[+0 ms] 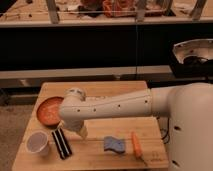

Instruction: Place the eraser on the white sponge

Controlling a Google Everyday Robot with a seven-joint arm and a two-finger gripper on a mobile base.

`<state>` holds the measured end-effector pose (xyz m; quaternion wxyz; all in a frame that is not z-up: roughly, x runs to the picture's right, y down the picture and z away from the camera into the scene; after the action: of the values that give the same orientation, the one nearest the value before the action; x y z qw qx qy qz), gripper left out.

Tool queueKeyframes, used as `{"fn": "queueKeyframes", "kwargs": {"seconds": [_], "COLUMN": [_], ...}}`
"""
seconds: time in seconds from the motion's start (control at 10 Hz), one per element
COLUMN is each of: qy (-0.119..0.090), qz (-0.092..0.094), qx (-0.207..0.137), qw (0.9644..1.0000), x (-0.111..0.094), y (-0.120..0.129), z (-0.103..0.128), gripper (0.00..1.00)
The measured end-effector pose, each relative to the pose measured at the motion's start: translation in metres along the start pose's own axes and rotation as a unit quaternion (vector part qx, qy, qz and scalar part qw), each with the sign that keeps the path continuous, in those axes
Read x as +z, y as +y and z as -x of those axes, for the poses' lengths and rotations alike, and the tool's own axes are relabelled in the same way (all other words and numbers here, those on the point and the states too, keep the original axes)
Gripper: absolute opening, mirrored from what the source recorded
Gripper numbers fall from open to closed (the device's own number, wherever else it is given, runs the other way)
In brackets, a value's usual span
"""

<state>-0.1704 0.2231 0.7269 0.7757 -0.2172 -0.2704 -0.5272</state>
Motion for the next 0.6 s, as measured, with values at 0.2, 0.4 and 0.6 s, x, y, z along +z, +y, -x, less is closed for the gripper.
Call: {"fn": "queueKeyframes", "kwargs": {"seconds": [0.2,0.4,0.6], "qy": [-0.007,-0.013,-0.019], "qz": [0.007,0.015,0.024], "qx": [-0.032,-0.058,-0.088], "qw": [0.9994,0.9981,0.9957], "x": [0.007,0.015,0.024], "y": [-0.005,-0.008,-0.014], "z": [0.007,0.009,0.013], "gripper": [0.8,0.8,0.8]}}
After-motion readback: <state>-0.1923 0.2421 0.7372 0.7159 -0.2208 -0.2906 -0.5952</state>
